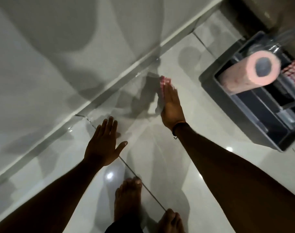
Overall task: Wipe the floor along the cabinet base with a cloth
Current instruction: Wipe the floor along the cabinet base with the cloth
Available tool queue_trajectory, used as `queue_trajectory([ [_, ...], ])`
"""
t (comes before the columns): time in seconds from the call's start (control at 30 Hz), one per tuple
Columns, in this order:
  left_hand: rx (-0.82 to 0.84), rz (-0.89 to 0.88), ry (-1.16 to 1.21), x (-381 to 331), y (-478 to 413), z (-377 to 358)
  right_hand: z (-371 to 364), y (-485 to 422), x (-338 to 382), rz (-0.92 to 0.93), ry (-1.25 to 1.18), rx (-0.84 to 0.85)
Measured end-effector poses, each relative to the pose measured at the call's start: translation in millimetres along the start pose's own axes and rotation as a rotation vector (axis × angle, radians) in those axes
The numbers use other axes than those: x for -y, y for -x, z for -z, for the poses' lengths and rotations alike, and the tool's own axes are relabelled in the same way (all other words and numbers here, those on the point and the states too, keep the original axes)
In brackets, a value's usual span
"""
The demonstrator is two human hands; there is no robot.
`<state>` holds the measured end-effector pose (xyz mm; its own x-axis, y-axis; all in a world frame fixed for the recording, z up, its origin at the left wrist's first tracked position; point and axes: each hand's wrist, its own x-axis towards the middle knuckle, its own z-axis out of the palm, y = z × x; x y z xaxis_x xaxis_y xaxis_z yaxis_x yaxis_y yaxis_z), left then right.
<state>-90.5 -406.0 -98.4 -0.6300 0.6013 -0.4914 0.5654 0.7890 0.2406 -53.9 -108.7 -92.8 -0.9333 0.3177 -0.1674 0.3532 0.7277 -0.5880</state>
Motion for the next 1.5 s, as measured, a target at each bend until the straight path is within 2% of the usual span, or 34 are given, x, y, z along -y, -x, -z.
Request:
queue_trajectory([
  [0.13, -0.082, 0.016, 0.031, 7, -17, -35, -64, -10, -17, 0.1, 0.222, 0.162],
  [0.2, -0.127, 0.032, 0.027, 3, -21, -45, -69, -5, -27, 0.121, 0.304, 0.21],
  [0.27, -0.169, 0.035, 0.029, -1, -25, -52, -52, -17, -39, 0.117, 0.276, 0.181],
  [0.33, -0.199, 0.036, 0.02, -3, -29, -58, -28, -52, -57, 0.042, 0.326, 0.099],
  [0.47, -0.216, 0.051, -0.014, -1, -32, -65, 24, -156, -94, -0.252, 0.35, -0.04],
  [0.57, -0.246, 0.056, 0.003, 3, -34, -69, 51, -214, -101, -0.366, 0.285, -0.02],
  [0.67, -0.261, 0.036, -0.012, 7, -35, -71, 39, -213, -86, -0.232, 0.385, -0.042],
  [0.8, -0.259, 0.045, -0.015, 6, -34, -68, -13, -147, -55, 0.062, 0.316, -0.184],
  [0.93, -0.256, 0.054, -0.016, 3, -32, -66, -35, -109, -47, 0.39, 0.397, -0.021],
  [1.0, -0.262, 0.051, -0.013, 2, -32, -66, -27, -118, -63, 0.532, 0.428, -0.01],
  [1.03, -0.263, 0.052, -0.011, 2, -32, -66, -20, -127, -70, 0.548, 0.432, -0.045],
  [1.07, -0.264, 0.054, -0.01, 2, -32, -66, -11, -139, -79, 0.486, 0.406, -0.097],
  [1.17, -0.262, 0.055, -0.006, 1, -32, -64, 14, -172, -97, 0.099, 0.335, -0.162],
  [1.23, -0.252, 0.054, -0.016, 3, -33, -64, 10, -176, -92, -0.027, 0.342, -0.163],
  [1.33, -0.241, 0.046, -0.013, 7, -29, -64, -25, -144, -52, 0.046, 0.286, -0.201],
  [1.43, -0.208, 0.048, -0.001, 11, -23, -66, -71, -89, -1, 0.166, 0.285, -0.058],
  [1.5, -0.189, 0.049, 0.015, 13, -17, -66, -92, -61, 30, 0.173, 0.24, 0.033],
])
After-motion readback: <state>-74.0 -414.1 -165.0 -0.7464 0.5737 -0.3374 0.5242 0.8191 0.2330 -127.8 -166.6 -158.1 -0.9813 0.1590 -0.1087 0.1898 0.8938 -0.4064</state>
